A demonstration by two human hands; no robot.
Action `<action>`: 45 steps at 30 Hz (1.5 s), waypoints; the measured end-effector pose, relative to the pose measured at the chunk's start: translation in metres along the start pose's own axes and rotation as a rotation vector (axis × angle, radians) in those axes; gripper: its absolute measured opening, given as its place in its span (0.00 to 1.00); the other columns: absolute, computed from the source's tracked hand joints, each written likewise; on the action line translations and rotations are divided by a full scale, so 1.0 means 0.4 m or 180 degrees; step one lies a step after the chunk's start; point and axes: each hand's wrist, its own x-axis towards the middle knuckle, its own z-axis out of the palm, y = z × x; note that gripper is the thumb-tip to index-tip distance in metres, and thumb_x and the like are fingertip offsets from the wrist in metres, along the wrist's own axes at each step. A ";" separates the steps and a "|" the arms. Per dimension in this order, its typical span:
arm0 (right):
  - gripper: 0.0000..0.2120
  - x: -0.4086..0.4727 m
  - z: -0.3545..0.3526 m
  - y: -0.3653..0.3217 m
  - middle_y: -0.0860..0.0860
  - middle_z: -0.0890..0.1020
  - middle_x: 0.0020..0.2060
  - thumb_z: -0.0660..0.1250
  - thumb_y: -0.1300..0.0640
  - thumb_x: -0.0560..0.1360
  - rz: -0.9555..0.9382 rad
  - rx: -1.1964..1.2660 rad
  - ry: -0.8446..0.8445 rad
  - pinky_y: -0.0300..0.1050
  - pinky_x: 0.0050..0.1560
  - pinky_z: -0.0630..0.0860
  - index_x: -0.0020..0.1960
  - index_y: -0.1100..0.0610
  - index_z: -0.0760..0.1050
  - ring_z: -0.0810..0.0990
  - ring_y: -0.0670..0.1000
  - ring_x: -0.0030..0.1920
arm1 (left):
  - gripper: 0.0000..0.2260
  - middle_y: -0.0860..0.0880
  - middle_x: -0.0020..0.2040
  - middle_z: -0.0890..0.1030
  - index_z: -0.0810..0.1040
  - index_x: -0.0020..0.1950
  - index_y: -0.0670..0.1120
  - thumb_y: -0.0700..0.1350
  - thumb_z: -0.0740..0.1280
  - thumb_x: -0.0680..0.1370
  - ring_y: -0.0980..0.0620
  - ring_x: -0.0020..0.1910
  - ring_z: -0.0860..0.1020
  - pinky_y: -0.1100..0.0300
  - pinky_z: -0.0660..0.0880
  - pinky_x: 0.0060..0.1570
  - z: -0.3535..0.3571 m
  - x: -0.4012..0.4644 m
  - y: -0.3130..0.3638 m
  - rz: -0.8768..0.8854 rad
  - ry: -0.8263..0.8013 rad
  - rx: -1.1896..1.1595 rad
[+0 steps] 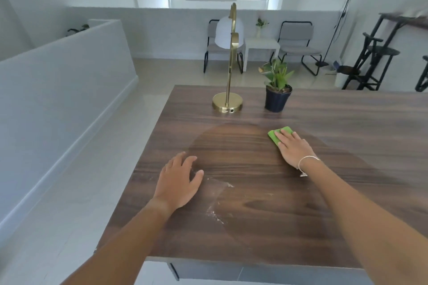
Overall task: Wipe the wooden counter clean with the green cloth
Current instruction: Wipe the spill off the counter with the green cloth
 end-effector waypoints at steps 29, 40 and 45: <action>0.21 0.028 -0.022 0.222 0.42 0.55 0.76 0.48 0.51 0.81 -0.1113 0.0342 -0.0130 0.48 0.74 0.49 0.74 0.43 0.54 0.49 0.48 0.76 | 0.23 0.53 0.75 0.64 0.66 0.71 0.56 0.59 0.58 0.76 0.49 0.74 0.61 0.55 0.60 0.71 0.114 0.282 0.207 0.0351 -0.0460 0.0534; 0.23 0.146 -0.006 -0.047 0.44 0.52 0.77 0.45 0.52 0.81 -0.1239 -0.0027 -0.0152 0.53 0.75 0.49 0.75 0.46 0.50 0.48 0.52 0.77 | 0.23 0.53 0.75 0.64 0.66 0.71 0.56 0.58 0.58 0.77 0.49 0.75 0.60 0.56 0.59 0.71 0.115 0.284 0.206 0.0283 -0.0492 0.0430; 0.22 0.053 0.005 0.075 0.42 0.55 0.76 0.47 0.52 0.81 -0.1665 0.0207 -0.0123 0.47 0.74 0.48 0.74 0.43 0.53 0.49 0.48 0.76 | 0.22 0.53 0.76 0.61 0.65 0.72 0.55 0.56 0.57 0.78 0.51 0.76 0.57 0.57 0.55 0.72 0.101 0.279 0.204 0.0326 -0.0640 0.0315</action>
